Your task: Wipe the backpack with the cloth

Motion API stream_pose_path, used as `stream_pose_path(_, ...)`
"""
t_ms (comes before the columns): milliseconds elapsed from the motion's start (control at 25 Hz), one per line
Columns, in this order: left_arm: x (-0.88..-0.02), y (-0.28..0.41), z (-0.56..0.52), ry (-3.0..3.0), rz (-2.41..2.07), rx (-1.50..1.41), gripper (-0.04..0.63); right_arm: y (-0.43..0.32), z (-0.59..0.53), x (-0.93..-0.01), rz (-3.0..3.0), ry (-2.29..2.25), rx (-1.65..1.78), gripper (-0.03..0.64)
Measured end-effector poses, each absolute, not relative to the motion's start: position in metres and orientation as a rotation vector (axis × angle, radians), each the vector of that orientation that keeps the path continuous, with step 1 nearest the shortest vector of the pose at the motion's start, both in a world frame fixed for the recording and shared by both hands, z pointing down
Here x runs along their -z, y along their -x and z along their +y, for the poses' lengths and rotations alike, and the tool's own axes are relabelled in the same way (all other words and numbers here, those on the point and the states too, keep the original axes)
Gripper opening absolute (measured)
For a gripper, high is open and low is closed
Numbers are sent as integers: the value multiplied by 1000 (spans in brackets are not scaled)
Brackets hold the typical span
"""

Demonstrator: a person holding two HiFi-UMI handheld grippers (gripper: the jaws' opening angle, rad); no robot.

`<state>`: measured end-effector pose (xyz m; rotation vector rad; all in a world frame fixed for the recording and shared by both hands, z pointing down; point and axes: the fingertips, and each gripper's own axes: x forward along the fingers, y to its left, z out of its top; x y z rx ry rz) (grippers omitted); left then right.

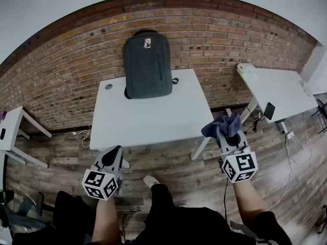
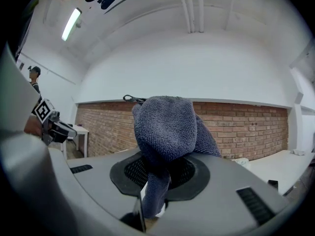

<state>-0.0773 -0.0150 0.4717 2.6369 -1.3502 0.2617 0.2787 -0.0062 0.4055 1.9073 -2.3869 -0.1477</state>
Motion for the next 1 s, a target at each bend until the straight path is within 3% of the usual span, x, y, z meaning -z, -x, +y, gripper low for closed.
stream_pose_path(520,-450,99,99,-2642,-1385,-242,-5,-253,99,-410,-2422,-1848,70,61)
stream_pose_path(1000,-453,180,171,-2681,-1323,-272,-5,-153,182,-413,-2435,-1891,56,61)
